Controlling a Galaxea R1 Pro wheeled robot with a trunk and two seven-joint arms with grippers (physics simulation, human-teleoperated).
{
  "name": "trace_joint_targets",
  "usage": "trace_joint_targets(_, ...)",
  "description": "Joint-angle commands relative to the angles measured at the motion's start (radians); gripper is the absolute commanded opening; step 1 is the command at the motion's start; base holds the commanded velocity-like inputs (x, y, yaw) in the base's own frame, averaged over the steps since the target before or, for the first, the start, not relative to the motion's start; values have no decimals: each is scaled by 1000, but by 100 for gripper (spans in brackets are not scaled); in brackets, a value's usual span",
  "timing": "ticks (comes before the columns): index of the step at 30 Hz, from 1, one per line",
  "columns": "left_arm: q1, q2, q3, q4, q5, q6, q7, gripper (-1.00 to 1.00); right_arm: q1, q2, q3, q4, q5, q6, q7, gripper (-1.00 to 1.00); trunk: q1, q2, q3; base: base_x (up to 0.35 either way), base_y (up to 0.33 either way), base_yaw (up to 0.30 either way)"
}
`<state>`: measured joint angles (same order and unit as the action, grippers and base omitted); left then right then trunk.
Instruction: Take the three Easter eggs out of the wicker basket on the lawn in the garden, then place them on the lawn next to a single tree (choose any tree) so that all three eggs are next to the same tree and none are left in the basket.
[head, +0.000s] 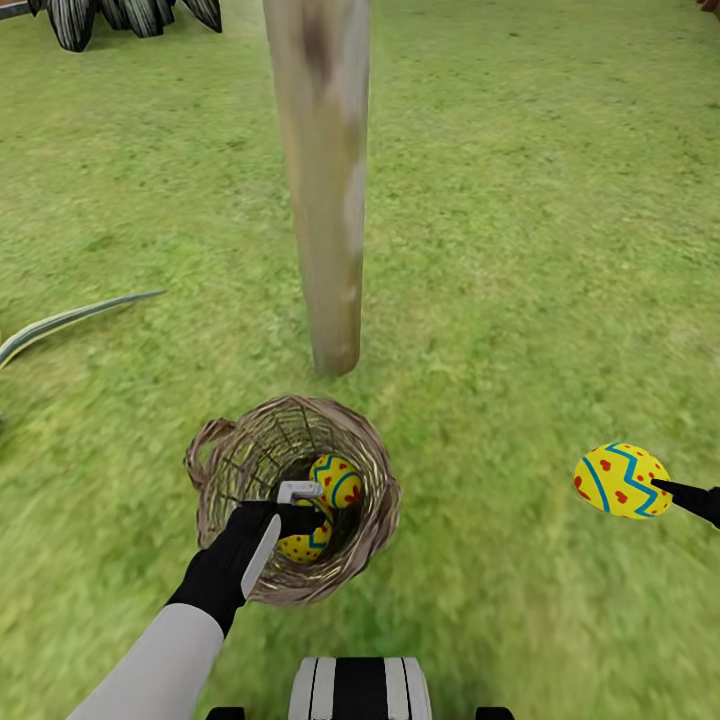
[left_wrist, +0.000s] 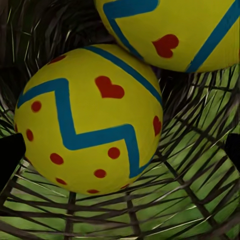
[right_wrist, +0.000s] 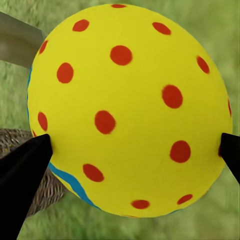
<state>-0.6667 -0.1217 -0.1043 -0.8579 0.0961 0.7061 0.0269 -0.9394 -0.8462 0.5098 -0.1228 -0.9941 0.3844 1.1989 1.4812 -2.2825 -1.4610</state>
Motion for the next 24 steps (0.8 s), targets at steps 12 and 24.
trace_joint_targets(12,0,1,0,-1,13,-15,111,100,-1,1,7,0,-11,10,2,-100,46,-85,-38,0,0,0)
trace_joint_targets(24,1,-4,-5,0,17,-19,130,100,-1,1,7,0,-11,9,2,-100,54,-99,-45,0,0,0)
